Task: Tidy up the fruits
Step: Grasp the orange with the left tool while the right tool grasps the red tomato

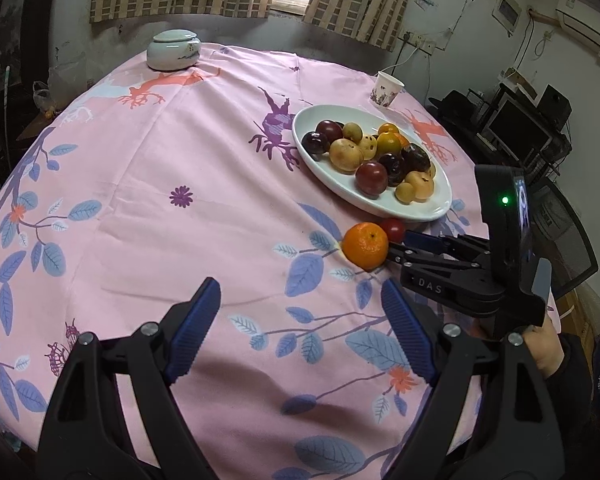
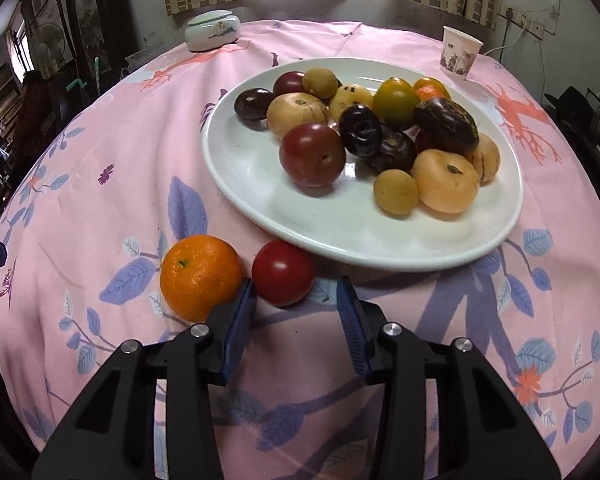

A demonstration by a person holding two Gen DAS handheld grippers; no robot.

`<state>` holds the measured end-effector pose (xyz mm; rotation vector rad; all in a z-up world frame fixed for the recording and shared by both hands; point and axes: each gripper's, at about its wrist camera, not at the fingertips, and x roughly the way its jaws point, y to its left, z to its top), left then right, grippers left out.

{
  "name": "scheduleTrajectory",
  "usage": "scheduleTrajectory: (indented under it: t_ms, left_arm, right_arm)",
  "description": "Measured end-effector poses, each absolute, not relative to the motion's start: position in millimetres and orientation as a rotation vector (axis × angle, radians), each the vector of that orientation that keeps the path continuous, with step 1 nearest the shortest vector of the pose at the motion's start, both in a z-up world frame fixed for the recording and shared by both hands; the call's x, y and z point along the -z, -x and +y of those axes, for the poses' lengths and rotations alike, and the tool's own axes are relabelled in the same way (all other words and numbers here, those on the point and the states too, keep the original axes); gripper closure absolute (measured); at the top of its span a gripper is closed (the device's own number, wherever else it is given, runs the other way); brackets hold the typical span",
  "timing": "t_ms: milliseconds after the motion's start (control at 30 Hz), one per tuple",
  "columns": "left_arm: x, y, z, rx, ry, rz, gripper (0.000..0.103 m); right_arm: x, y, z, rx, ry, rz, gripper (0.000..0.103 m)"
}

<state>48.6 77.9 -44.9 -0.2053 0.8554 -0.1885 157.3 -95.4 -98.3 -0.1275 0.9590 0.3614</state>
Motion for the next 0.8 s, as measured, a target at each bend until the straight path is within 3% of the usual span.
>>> scheduleTrajectory:
  t_ms: [200,400,800]
  left_arm:
    - [49,-53,79,0.175,0.207,0.870,0.019]
    - [47,-68,60,0.177,0.151,0.870,0.019]
    - [86,-130,-5,0.175,0.005,0.942,0.022]
  right_arm:
    - [97,-166,-92,-0.380,0.101,0.960,0.073]
    - [87,-143,-112,-0.353,0.012,1.027,0.073]
    - [55,-96,-193,-0.299,-0.126,0.946,0.073]
